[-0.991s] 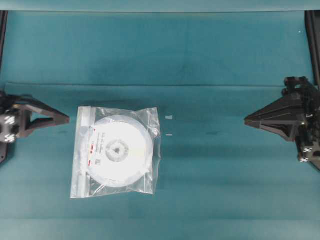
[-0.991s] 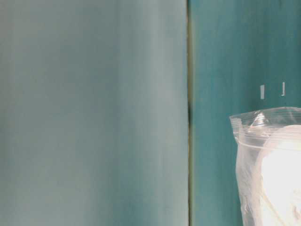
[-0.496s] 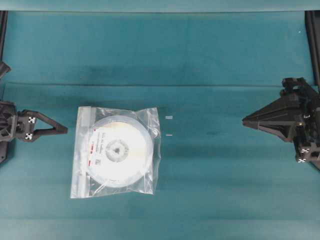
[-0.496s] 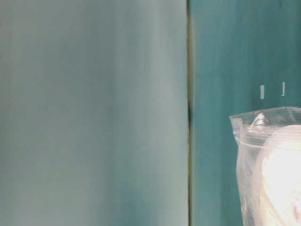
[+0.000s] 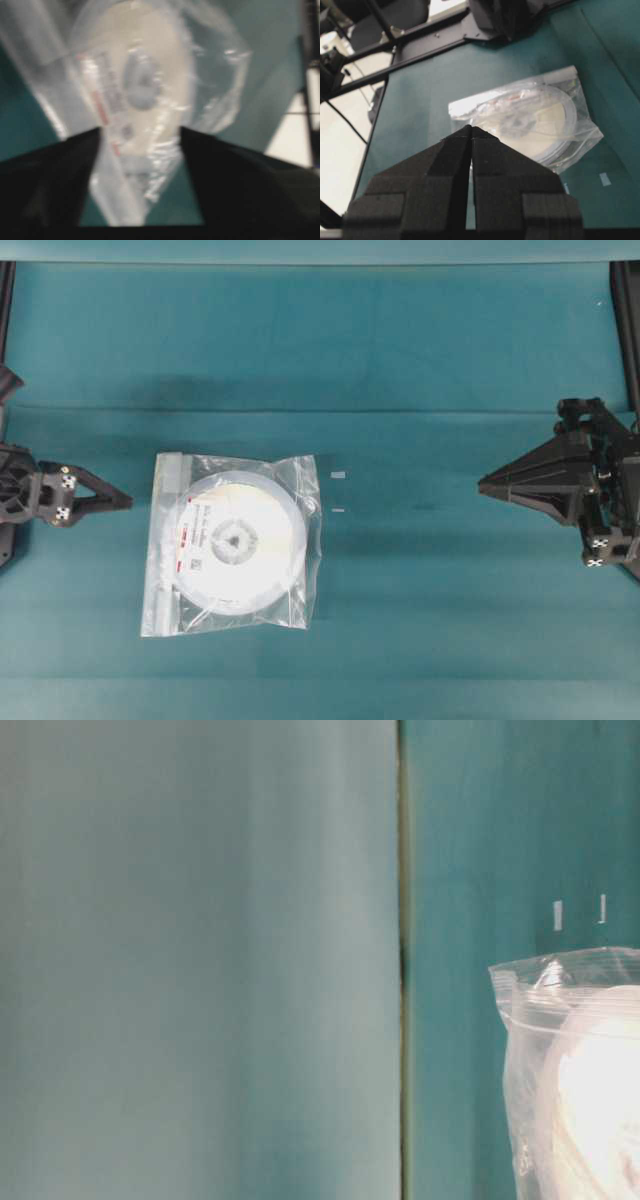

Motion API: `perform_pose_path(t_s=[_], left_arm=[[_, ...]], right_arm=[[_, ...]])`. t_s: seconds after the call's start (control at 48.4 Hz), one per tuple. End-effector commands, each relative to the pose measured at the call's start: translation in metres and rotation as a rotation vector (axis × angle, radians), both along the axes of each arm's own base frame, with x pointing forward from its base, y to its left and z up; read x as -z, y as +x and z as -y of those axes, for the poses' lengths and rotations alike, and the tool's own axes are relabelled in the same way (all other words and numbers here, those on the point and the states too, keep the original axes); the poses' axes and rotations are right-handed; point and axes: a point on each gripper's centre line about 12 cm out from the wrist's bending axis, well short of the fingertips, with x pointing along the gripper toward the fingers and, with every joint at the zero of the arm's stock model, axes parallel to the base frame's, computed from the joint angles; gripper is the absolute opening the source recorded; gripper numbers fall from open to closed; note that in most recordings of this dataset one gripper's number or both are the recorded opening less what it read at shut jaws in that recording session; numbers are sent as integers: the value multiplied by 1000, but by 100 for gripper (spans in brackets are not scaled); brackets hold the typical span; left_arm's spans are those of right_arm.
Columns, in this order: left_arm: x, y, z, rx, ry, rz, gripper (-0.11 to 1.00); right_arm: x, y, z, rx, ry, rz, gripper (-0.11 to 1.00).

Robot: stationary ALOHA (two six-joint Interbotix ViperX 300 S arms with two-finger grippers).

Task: Take out the reel from the clear zip bag.
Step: 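Grasp the bag's left edge with the left gripper and hold it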

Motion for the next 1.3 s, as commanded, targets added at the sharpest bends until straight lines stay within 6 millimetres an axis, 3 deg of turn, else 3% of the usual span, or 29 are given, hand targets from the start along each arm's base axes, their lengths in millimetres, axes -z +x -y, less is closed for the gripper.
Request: perform_pose_path(t_s=[0.0, 0.103, 0.227, 0.599, 1.012, 1.28], left_arm=[[1, 4, 0, 0, 2, -18, 85], [4, 6, -1, 0, 1, -38, 98], [10, 8, -1, 1, 0, -64, 92], [37, 7, 2, 13, -3, -49, 92], [62, 35, 9, 55, -3, -97, 92], [65, 50, 9, 52, -4, -83, 92]], right_arm=[[-7, 3, 0, 1, 11, 23, 0], [-7, 3, 0, 1, 13, 23, 0], [-7, 3, -1, 0, 13, 21, 0], [-7, 3, 0, 1, 13, 21, 0], [-7, 3, 0, 1, 13, 23, 0], [-7, 3, 0, 1, 13, 23, 0]])
